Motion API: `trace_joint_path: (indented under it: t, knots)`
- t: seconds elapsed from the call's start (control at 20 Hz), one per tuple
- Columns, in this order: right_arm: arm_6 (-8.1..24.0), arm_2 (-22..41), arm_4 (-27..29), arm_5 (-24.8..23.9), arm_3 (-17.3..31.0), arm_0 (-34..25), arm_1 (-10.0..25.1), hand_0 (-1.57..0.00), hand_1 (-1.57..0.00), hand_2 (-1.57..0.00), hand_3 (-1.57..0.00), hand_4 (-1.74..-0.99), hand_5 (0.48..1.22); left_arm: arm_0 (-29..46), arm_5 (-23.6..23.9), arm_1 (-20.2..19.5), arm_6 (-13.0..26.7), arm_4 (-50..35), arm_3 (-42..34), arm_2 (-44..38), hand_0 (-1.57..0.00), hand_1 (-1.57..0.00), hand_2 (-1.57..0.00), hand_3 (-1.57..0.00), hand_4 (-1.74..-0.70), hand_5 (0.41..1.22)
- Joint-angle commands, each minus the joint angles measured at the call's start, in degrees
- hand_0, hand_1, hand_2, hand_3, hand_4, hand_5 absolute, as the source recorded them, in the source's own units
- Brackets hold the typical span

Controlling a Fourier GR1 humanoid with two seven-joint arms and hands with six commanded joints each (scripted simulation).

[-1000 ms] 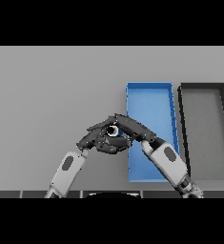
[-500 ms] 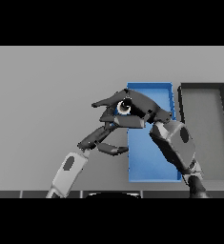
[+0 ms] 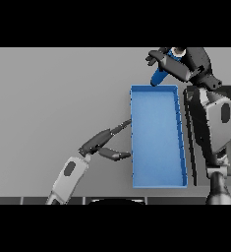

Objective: Pick up the blue pipe and place it into the blue bin.

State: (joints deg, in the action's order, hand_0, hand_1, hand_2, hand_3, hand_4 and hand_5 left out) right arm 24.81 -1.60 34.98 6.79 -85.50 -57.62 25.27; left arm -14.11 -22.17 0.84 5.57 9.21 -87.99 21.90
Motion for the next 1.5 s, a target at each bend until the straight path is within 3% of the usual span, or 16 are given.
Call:
trace_joint_path:
  t: [0.0,0.1,0.25,0.5,0.75,0.9,0.95,1.15,1.2,1.3,1.4,1.45]
  knots:
    - [-0.5,-0.1,-1.3,0.0,1.2,1.4,0.7,-1.57,-1.57,-1.57,-1.57,-1.741,1.221,0.3,0.1,-0.5,-0.5,0.4,0.2,-0.1,0.0,0.0,0.0,0.0,-0.88,0.411]
    - [0.2,-1.3,-0.9,0.8,1.6,5.2,2.7,-1.57,-1.57,-1.57,-1.57,-1.741,1.221,-0.3,0.8,-0.6,-0.8,0.9,0.0,-0.3,0.0,0.0,0.0,0.0,-0.87,0.413]
    - [1.1,-1.9,-1.0,-0.9,1.2,11.6,2.9,-1.57,-1.57,-1.57,-1.57,-1.741,1.221,-0.4,0.6,-0.8,-0.9,1.2,0.9,-0.2,0.0,0.0,0.0,0.0,-0.87,0.419]
    - [3.9,-0.8,-2.1,-2.3,-3.0,23.8,3.6,-1.57,-1.57,-1.57,-1.57,-1.741,1.221,1.1,0.5,0.0,-0.7,0.6,-0.9,0.6,0.0,0.0,0.0,0.0,-0.88,0.422]
    - [9.5,1.8,-5.0,-9.2,-8.3,32.8,2.8,-1.57,-1.57,-1.57,-1.57,-1.741,1.221,1.9,1.0,0.4,0.8,0.8,-1.8,1.3,0.0,0.0,0.0,0.0,-0.88,0.427]
    - [10.1,5.5,-7.3,-14.8,-7.8,36.1,4.2,-1.57,-1.57,-1.57,-1.52,-1.741,1.221,1.8,0.2,-0.5,1.0,0.1,-1.8,0.7,0.0,0.0,0.0,0.0,-0.89,0.422]
    - [10.1,7.3,-7.0,-16.4,-7.6,36.9,5.1,-1.57,-1.57,-1.57,-1.26,-1.741,1.221,1.7,0.3,-0.4,0.9,0.4,-1.3,0.7,0.0,0.0,0.0,0.0,-0.89,0.42]
    - [10.1,16.1,-6.0,-23.0,-3.7,37.1,10.2,-1.57,-1.55,-1.57,-0.85,-1.741,1.221,1.4,0.2,-0.9,-0.2,0.2,-1.1,0.3,0.0,0.0,0.0,0.0,-0.88,0.421]
    - [9.6,18.0,-5.5,-24.3,-2.6,36.3,11.4,-1.46,-1.34,-1.34,-0.79,-1.678,1.221,1.4,0.2,-1.0,0.1,0.2,-1.9,0.4,0.0,0.0,0.0,0.0,-0.88,0.421]
    - [9.3,22.1,-3.2,-26.0,-1.0,34.7,14.4,-0.94,-0.85,-0.86,-0.5,-1.503,1.221,1.8,0.2,-0.7,0.4,0.4,-1.9,0.9,0.0,0.0,0.0,0.0,-0.88,0.422]
    - [10.1,27.1,0.0,-25.9,0.8,33.2,17.4,-0.6,-0.55,-0.55,-0.32,-1.337,1.221,1.5,0.5,-0.4,1.2,0.6,-1.7,0.9,0.0,0.0,0.0,0.0,-0.88,0.427]
    - [10.1,31.5,3.1,-24.9,2.1,31.8,20.2,-0.48,-0.44,-0.44,-0.26,-1.275,1.186,1.4,0.6,-0.3,1.2,0.6,-1.7,0.8,0.0,0.0,0.0,0.0,-0.88,0.428]
